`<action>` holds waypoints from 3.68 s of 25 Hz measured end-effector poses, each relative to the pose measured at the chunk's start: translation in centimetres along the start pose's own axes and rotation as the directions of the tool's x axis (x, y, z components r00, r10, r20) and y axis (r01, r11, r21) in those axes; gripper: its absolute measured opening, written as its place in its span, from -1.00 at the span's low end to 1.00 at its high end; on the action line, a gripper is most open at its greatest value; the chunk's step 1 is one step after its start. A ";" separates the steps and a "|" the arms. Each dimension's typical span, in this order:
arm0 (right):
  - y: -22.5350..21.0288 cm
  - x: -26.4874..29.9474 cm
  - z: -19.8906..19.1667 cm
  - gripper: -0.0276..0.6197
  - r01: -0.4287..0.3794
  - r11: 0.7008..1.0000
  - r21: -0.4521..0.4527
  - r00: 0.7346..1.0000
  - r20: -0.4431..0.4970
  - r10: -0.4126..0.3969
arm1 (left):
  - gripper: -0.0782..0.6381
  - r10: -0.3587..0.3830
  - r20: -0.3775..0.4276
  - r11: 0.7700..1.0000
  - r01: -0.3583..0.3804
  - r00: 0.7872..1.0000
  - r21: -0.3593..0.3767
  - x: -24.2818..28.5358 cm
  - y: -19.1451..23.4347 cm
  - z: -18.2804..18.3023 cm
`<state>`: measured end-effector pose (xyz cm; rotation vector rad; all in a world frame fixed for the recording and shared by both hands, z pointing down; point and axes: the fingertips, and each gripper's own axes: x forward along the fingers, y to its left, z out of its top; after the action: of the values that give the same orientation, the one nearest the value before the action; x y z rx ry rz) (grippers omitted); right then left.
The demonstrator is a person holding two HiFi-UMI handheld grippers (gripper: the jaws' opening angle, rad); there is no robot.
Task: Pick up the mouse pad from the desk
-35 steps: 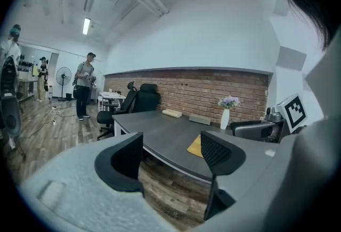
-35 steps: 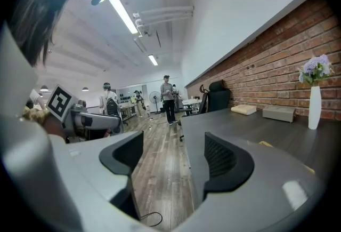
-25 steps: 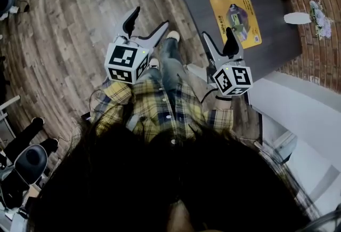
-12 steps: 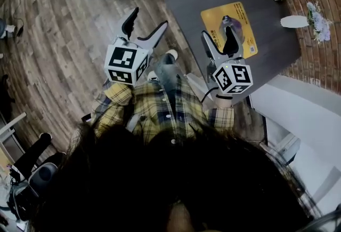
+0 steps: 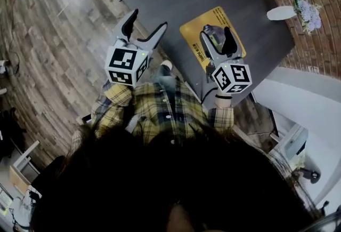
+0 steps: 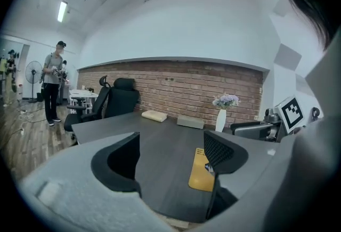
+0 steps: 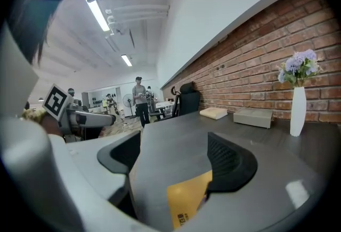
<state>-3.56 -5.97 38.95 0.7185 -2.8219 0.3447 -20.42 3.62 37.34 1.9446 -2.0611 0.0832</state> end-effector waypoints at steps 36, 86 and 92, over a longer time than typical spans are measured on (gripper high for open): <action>-16.3 -9.3 -0.8 0.23 0.559 0.804 0.205 0.821 -0.003 -0.570 | 0.26 -0.554 -0.214 0.792 0.588 0.805 0.165 22.0 -15.5 1.3; -18.6 -10.3 -13.8 0.22 0.621 0.673 0.403 0.784 -0.315 -0.535 | 0.25 -0.475 -0.550 0.738 0.651 0.687 0.175 26.3 -16.7 -13.3; -18.4 -10.7 -16.0 0.22 0.635 0.642 0.429 0.772 -0.357 -0.525 | 0.25 -0.443 -0.598 0.743 0.647 0.668 0.172 26.7 -15.9 -15.9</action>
<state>16.93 -12.59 54.57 1.5553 -2.1154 1.0241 -2.81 -19.50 56.77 2.3502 -1.0796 0.8275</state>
